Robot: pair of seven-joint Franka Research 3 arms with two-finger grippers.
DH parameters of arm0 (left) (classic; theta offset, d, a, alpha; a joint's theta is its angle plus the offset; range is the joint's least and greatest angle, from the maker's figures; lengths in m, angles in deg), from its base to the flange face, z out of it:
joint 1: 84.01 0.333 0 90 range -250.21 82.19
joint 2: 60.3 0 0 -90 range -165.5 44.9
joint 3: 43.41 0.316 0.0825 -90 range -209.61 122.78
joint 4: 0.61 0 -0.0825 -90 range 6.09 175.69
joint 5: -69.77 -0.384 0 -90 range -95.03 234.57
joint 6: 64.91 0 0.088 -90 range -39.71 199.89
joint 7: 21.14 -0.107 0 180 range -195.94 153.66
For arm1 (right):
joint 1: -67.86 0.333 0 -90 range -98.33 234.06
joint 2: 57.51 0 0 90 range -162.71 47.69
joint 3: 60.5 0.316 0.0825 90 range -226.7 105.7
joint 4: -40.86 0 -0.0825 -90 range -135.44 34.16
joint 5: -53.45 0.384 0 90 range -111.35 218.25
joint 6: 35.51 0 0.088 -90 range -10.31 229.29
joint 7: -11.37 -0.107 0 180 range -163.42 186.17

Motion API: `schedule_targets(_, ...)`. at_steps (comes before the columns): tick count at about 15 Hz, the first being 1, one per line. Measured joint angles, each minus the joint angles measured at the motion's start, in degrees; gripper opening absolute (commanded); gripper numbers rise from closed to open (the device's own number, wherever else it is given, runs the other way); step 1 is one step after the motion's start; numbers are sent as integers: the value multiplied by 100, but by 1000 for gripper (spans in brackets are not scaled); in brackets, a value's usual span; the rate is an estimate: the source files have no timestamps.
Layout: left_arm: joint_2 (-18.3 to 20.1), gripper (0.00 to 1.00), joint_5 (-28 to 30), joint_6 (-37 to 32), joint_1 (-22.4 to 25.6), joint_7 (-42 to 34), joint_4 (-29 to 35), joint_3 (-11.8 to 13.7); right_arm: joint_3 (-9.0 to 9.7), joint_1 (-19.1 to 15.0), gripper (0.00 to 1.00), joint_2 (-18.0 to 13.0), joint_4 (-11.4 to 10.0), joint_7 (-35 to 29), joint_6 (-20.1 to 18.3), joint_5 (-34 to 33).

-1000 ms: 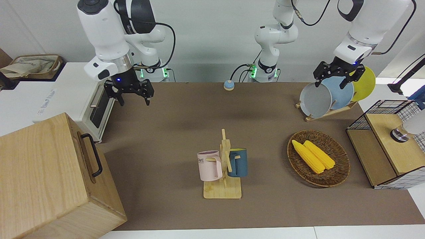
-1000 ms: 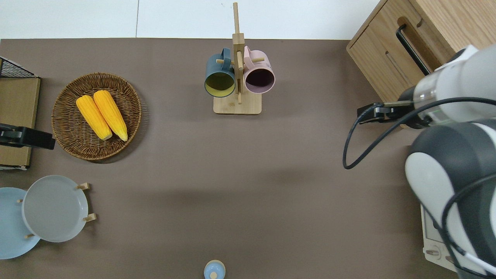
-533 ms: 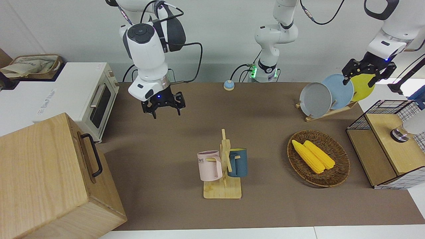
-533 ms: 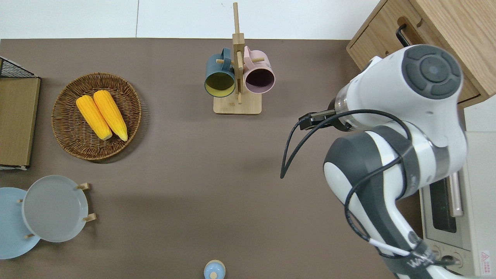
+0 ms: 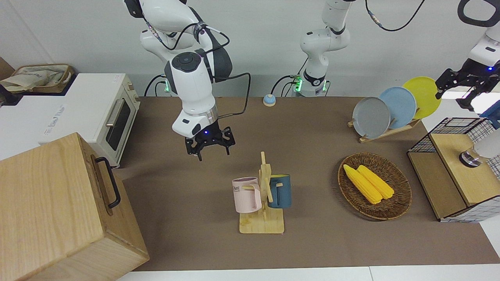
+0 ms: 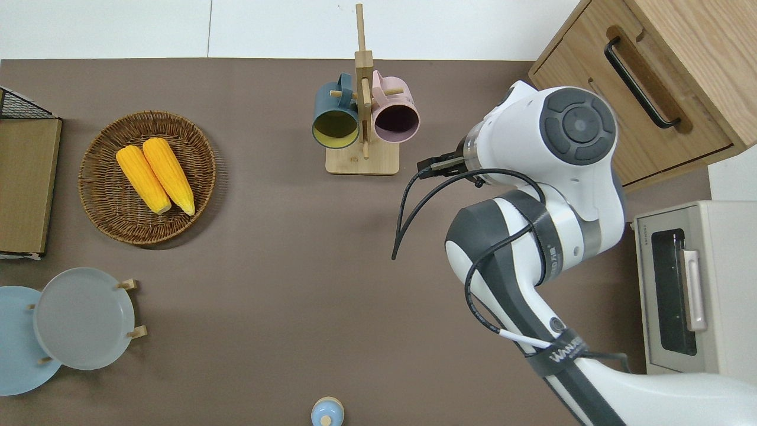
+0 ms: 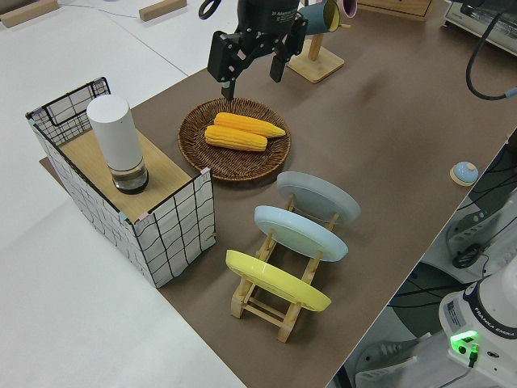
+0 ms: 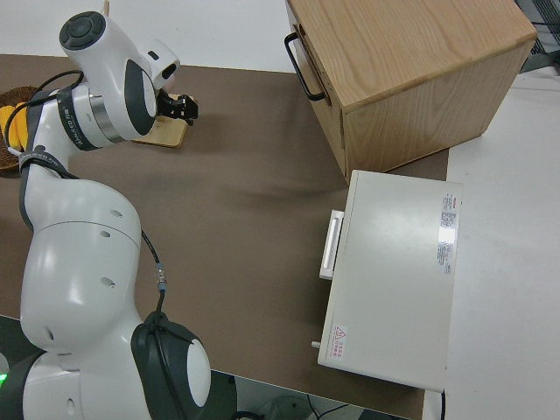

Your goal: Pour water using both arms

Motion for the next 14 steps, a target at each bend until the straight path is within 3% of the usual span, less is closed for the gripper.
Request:
schedule_targets(4, -131, 993, 27, 288, 428, -608, -18, 7, 0, 168, 990, 195, 6, 22, 587, -348)
schedule_targets(8, -298, 993, 268, 723, 745, -963, -21, 8, 0, 238, 963, 509, 42, 23, 1492, -1116)
schedule_targets(12, -520, 993, 1114, 1273, 1111, -1055, -24, 8, -7, 238, 762, 811, 245, 29, 1817, -1228)
schedule_targets(14, -623, 995, 1627, 1565, 1228, -1058, -25, 6, -5, 242, 582, 933, 415, 35, 1925, -1319)
